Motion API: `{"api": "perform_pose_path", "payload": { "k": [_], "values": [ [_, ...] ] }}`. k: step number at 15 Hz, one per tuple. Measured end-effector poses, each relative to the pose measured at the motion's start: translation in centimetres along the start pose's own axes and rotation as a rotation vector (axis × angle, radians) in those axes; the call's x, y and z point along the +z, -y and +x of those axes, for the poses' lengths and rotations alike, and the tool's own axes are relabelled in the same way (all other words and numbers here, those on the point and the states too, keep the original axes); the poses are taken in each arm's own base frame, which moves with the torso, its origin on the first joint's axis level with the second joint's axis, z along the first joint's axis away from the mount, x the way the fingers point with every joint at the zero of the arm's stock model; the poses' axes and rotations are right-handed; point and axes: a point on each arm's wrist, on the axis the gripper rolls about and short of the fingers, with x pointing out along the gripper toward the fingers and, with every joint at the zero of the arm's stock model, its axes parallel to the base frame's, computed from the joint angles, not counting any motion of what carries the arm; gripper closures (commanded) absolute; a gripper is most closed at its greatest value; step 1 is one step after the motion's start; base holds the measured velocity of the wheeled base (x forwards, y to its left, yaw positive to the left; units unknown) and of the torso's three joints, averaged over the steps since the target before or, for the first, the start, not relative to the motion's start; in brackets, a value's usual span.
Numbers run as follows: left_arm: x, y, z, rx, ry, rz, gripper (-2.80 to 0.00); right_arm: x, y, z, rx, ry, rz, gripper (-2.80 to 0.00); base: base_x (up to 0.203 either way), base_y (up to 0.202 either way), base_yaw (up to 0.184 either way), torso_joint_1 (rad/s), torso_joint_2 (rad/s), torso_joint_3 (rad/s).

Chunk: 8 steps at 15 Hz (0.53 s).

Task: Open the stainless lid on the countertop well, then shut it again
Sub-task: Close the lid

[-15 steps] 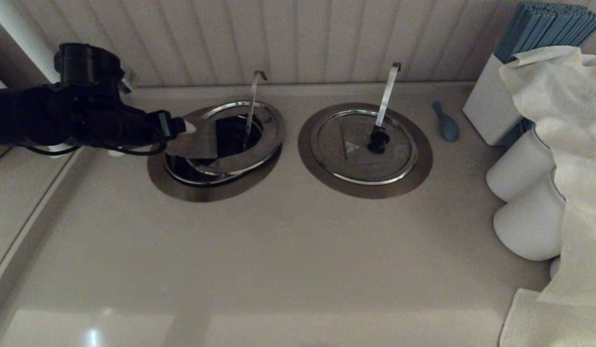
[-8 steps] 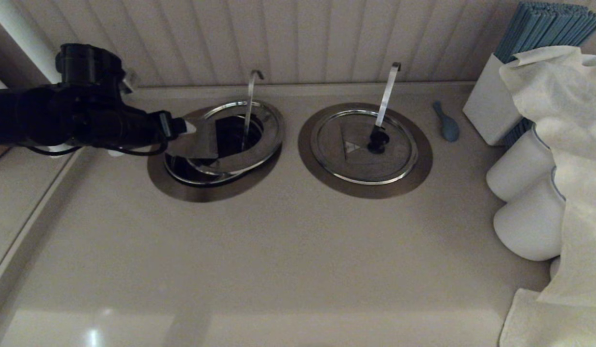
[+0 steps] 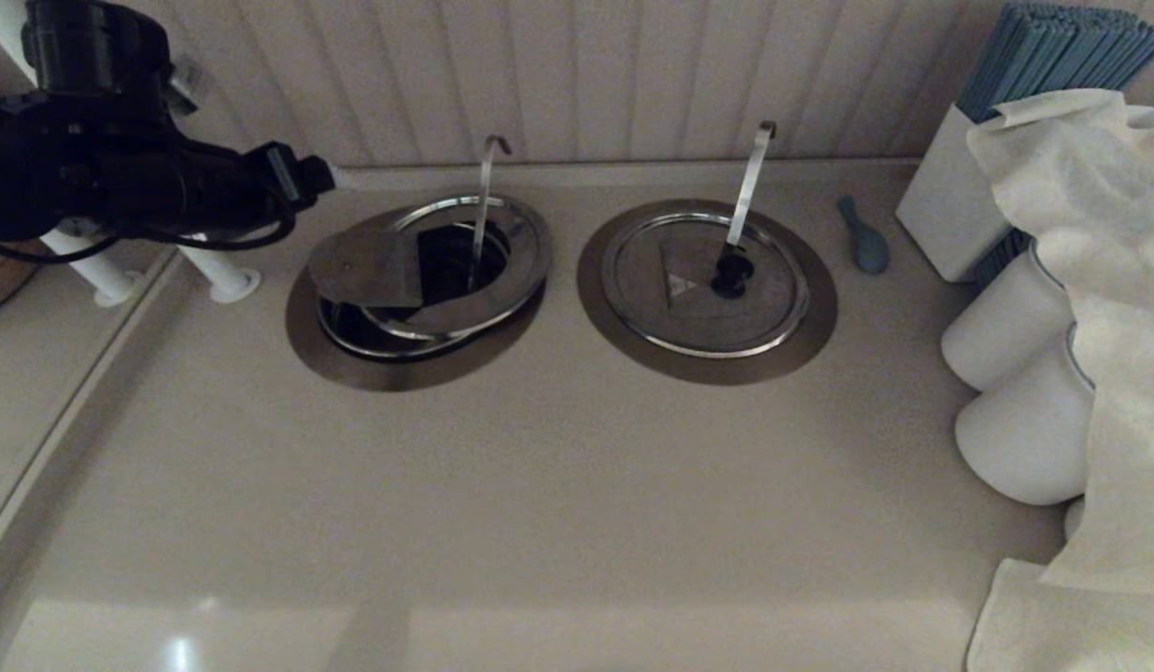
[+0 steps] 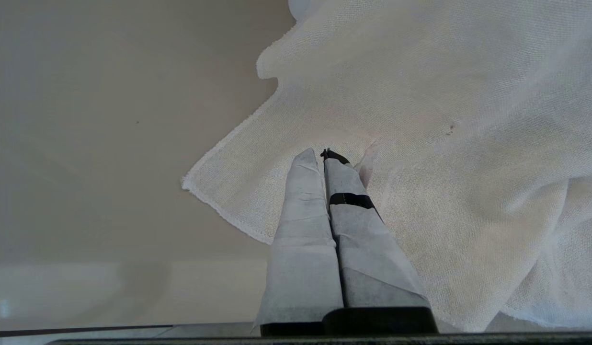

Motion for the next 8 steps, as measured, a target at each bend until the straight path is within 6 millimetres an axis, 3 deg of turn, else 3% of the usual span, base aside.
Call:
{"api": "perform_pose_path", "payload": {
  "k": [3, 8],
  "values": [
    [-0.6, 2.1, -0.2, -0.076, -0.021, -0.039, -2.8, 0.0, 0.0, 0.0, 0.0, 0.0, 0.0, 0.0, 0.0, 0.0, 0.0, 0.0, 0.0, 0.0],
    [-4.6, 6.1, 3.1, -0.186, -0.117, -0.062, -2.8, 0.0, 0.0, 0.0, 0.0, 0.0, 0.0, 0.0, 0.0, 0.0, 0.0, 0.0, 0.0, 0.0]
  ]
}}
